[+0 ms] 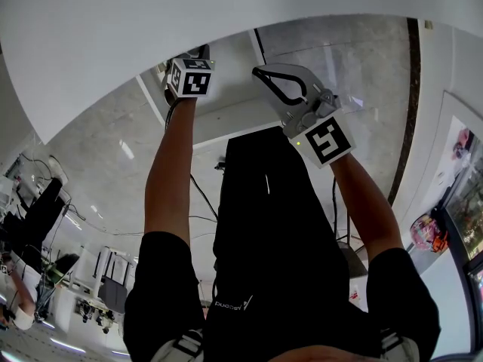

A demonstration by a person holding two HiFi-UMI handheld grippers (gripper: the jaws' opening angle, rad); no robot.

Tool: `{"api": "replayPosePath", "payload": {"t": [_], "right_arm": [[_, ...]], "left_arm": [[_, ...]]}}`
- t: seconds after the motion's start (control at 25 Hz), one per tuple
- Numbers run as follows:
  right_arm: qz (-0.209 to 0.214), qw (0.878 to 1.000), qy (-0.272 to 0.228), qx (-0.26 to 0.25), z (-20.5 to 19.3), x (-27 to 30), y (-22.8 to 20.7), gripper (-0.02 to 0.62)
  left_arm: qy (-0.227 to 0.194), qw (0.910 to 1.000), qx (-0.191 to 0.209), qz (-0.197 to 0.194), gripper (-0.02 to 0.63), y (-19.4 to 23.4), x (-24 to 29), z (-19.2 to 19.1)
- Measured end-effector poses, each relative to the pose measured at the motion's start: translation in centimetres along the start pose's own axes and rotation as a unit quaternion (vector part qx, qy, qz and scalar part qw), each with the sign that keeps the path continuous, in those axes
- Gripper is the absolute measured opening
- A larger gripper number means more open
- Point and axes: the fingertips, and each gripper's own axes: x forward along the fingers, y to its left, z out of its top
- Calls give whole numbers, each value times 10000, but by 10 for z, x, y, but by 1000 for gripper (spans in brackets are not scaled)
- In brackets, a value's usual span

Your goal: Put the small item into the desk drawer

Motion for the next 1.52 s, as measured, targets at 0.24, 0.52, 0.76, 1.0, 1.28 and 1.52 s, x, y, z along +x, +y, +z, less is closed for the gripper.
{"api": "replayPosePath", "payload": {"t": [0.24, 0.52, 0.76, 1.0, 1.28, 1.52], "right_arm": [[-65, 10000, -26, 51, -2, -5, -4, 2], [-60, 10000, -21, 61, -1, -7, -3, 2], [-55, 10000, -40, 57, 3, -3, 4, 2], [-70, 9999, -91, 11, 15, -5, 8, 2], [-36, 9998, -162, -97, 31, -10, 22, 2], [-2, 9995, -224, -200, 60, -20, 40, 2]], "left_arm": [[46, 10000, 8, 17, 175, -1, 6, -1], [6, 10000, -4, 40, 181, 1, 4, 3], [-66, 10000, -10, 37, 181, 3, -4, 3], [-164, 9998, -40, -81, 181, -3, -26, 6], [-417, 9984, -252, -281, 181, -12, -77, 9], [-1063, 9921, -453, -480, 181, -26, -148, 28]]}}
